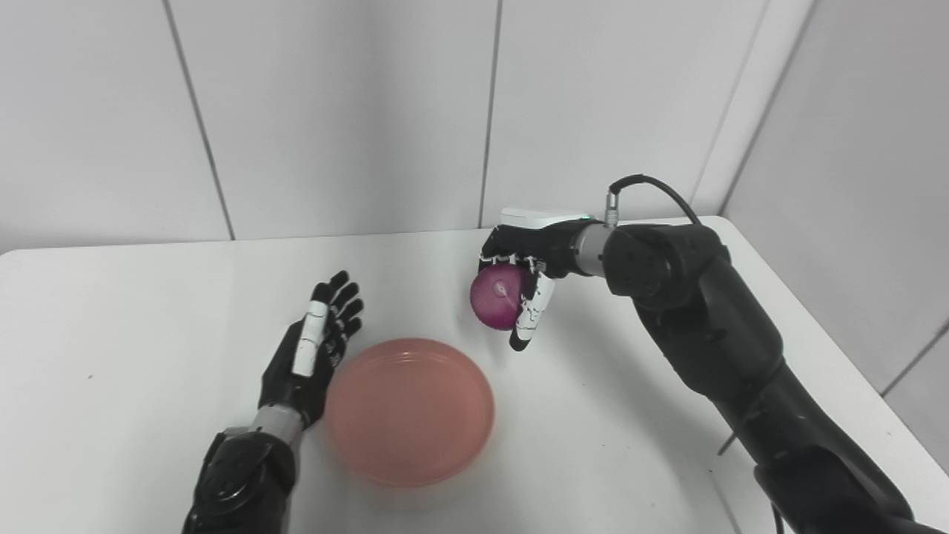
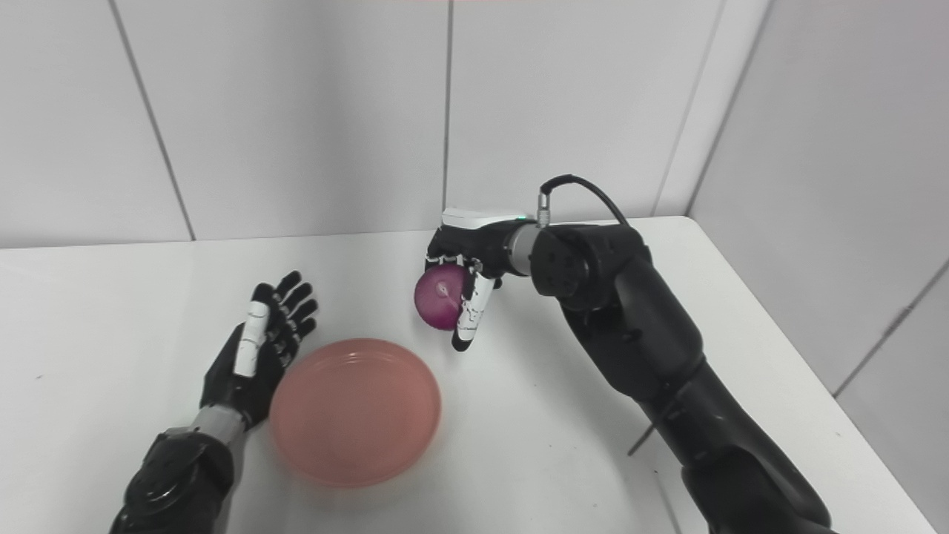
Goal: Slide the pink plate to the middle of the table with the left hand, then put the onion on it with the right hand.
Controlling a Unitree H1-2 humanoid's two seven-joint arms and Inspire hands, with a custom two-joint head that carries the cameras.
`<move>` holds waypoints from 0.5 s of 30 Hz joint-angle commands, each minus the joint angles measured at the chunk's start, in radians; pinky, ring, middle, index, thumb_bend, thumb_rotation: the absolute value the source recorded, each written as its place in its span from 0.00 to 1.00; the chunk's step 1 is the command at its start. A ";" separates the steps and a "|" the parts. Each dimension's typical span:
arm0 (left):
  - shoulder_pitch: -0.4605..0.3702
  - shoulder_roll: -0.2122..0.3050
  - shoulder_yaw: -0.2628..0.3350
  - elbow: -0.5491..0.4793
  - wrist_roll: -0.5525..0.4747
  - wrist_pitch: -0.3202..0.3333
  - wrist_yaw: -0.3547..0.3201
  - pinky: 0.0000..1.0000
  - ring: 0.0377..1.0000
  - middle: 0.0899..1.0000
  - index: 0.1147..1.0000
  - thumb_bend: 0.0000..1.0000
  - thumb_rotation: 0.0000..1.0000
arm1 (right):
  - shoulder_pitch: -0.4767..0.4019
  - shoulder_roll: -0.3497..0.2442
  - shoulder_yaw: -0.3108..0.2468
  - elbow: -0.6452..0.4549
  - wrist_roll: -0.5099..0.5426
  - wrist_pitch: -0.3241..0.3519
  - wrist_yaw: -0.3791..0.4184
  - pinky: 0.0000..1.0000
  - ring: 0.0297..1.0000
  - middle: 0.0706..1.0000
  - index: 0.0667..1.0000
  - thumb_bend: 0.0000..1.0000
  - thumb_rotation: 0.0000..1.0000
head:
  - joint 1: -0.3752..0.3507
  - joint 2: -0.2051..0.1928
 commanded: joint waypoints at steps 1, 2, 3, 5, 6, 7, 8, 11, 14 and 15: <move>0.106 -0.019 -0.020 0.082 0.036 0.143 0.043 0.97 0.96 0.96 0.92 0.79 0.87 | -0.075 0.004 0.001 -0.045 0.008 -0.031 -0.029 0.30 0.37 0.42 0.47 0.53 0.01 | 0.025 0.002; 0.107 -0.021 -0.021 0.081 0.037 0.142 0.045 0.96 0.96 0.96 0.92 0.79 0.87 | -0.075 0.005 0.006 -0.046 0.010 -0.031 -0.032 0.32 0.39 0.43 0.47 0.53 0.01 | 0.025 0.002; 0.107 -0.025 -0.024 0.079 0.042 0.141 0.046 0.96 0.96 0.96 0.92 0.79 0.87 | -0.076 0.015 0.013 -0.048 0.013 -0.025 -0.031 0.33 0.40 0.43 0.46 0.53 0.01 | 0.045 0.004; 0.107 -0.031 -0.028 0.076 0.051 0.142 0.051 0.96 0.96 0.96 0.92 0.76 0.90 | -0.074 0.034 0.017 -0.049 0.028 -0.019 -0.035 0.28 0.35 0.41 0.48 0.53 0.01 | 0.063 0.006; 0.107 -0.033 -0.030 0.074 0.054 0.143 0.054 0.95 0.96 0.96 0.92 0.76 0.90 | -0.073 0.041 0.016 -0.048 0.037 -0.018 -0.039 0.27 0.34 0.40 0.48 0.53 0.01 | 0.066 0.006; 0.107 -0.037 -0.032 0.072 0.058 0.146 0.059 0.95 0.96 0.96 0.92 0.76 0.90 | -0.073 0.046 0.024 -0.047 0.040 -0.031 -0.046 0.26 0.32 0.40 0.48 0.53 0.01 | 0.080 0.008; 0.106 -0.039 -0.034 0.070 0.060 0.148 0.062 0.95 0.96 0.96 0.92 0.76 0.90 | -0.073 0.049 0.030 -0.046 0.041 -0.041 -0.051 0.25 0.31 0.39 0.48 0.53 0.01 | 0.080 0.008; 0.105 -0.048 -0.036 0.068 0.066 0.154 0.070 0.94 0.96 0.97 0.92 0.76 0.91 | -0.074 0.061 0.064 -0.048 0.016 -0.045 -0.053 0.26 0.32 0.39 0.50 0.52 0.01 | 0.099 0.010; 0.106 -0.054 -0.038 0.065 0.071 0.156 0.076 0.93 0.96 0.97 0.93 0.76 0.92 | -0.074 0.084 0.100 -0.032 -0.001 -0.034 -0.048 0.33 0.40 0.40 0.50 0.53 0.01 | 0.111 0.008; 0.106 -0.054 -0.038 0.065 0.071 0.156 0.077 0.93 0.96 0.97 0.93 0.76 0.92 | -0.073 0.088 0.109 -0.027 -0.003 -0.037 -0.049 0.36 0.42 0.40 0.49 0.53 0.01 | 0.111 0.008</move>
